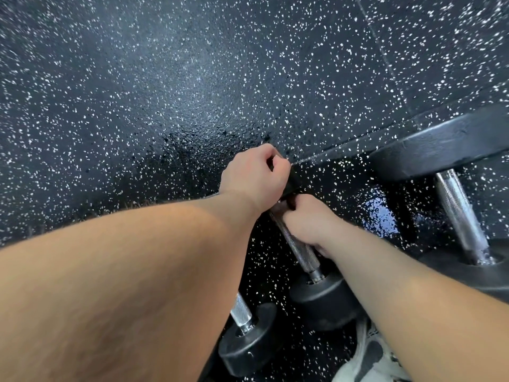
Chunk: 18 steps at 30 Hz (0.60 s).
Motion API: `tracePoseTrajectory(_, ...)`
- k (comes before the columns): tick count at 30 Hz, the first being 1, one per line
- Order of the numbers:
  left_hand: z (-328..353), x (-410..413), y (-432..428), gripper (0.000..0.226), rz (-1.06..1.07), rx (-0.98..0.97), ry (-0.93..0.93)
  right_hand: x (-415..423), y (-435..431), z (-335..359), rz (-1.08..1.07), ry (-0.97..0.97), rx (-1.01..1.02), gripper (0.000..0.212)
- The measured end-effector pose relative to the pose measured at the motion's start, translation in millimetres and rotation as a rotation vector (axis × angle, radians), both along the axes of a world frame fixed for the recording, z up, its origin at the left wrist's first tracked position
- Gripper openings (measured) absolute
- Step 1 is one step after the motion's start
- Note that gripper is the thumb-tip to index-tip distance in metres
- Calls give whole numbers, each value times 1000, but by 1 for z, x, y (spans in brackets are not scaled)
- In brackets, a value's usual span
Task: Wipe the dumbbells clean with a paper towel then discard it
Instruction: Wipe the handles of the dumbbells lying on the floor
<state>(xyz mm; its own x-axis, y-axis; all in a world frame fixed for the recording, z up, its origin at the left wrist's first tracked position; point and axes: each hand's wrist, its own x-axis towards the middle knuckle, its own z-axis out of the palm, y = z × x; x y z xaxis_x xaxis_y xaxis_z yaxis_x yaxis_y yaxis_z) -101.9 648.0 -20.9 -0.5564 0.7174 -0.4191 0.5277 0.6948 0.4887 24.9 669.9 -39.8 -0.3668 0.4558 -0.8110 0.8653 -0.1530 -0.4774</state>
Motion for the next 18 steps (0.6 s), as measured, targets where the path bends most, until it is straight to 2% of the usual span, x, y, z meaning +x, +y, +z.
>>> tracePoseTrajectory(4,0,0,0,31,-7,-2,-6,14,1,-10,-437,314,-507,29)
tracePoseTrajectory(7,0,0,1,32,-11,0,-3,14,3,-16,-503,335,-698,38)
tracePoseTrajectory(12,-1,0,1,34,-7,-2,8,3,11,-19,-467,255,-791,42)
tracePoseTrajectory(18,1,0,1,33,6,-14,1,1,10,-20,-512,253,-817,41)
